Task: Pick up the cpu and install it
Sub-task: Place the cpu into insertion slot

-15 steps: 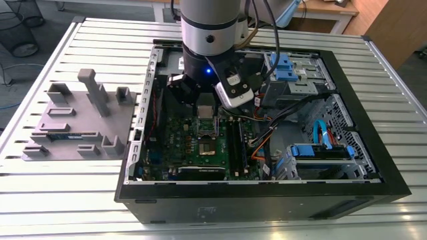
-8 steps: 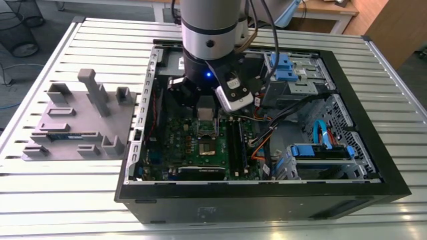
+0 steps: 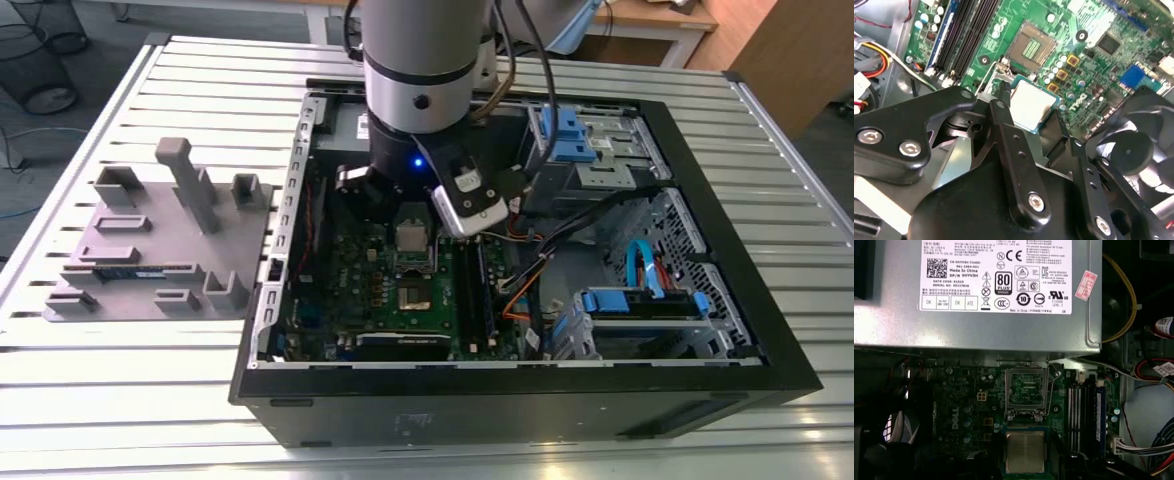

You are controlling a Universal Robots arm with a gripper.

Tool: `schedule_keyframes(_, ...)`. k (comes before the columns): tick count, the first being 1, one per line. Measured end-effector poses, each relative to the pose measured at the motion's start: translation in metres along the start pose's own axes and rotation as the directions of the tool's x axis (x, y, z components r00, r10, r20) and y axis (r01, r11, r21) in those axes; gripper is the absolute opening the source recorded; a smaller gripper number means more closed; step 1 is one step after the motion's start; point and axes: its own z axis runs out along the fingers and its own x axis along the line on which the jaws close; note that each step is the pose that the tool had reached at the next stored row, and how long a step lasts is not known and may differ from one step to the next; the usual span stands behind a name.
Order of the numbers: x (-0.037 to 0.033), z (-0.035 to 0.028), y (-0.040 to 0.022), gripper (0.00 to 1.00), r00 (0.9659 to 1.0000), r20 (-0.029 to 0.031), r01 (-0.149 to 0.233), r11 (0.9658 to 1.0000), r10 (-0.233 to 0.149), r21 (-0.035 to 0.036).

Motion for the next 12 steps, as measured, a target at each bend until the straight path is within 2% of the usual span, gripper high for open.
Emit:
schedule_keyframes(6,-0.0007,0.0068,-0.0096,0.47,1.0000,0.0000,0.000,1.0000,0.000,0.0001)
schedule_keyframes(12,-0.0009,0.0132,-0.0126,0.47,1.0000,0.0001,0.000,1.0000,0.000,-0.0002)
